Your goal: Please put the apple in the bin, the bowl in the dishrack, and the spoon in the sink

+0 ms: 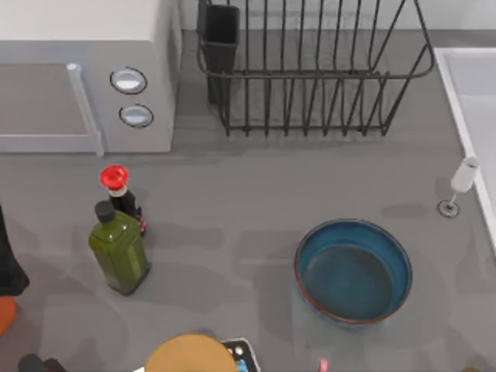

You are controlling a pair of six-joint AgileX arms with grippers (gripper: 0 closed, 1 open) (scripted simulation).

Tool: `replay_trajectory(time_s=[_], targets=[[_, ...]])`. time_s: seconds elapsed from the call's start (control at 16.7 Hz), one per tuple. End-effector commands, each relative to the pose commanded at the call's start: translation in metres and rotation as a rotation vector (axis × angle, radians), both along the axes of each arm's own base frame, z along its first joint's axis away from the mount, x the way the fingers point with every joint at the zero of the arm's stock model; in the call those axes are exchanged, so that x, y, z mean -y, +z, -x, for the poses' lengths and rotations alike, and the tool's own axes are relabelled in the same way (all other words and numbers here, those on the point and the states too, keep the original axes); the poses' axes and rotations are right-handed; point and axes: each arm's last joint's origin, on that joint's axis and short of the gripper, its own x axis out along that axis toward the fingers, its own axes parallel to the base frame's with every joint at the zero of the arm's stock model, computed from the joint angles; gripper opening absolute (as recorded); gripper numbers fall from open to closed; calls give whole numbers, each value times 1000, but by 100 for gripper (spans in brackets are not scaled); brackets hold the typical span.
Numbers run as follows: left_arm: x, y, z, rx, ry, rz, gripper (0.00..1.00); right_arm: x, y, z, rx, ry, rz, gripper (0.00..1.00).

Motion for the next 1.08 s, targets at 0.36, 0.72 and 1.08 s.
replay_trajectory(time_s=[0.36, 0.72, 1.08], targets=[[0, 0, 0, 0, 0, 0, 100, -12, 43, -9, -258, 84, -79, 100], [0, 0, 0, 0, 0, 0, 100, -47, 81, -67, -836, 137, -134, 100], [0, 0, 0, 0, 0, 0, 100, -104, 82, -132, -1320, 79, -85, 100]])
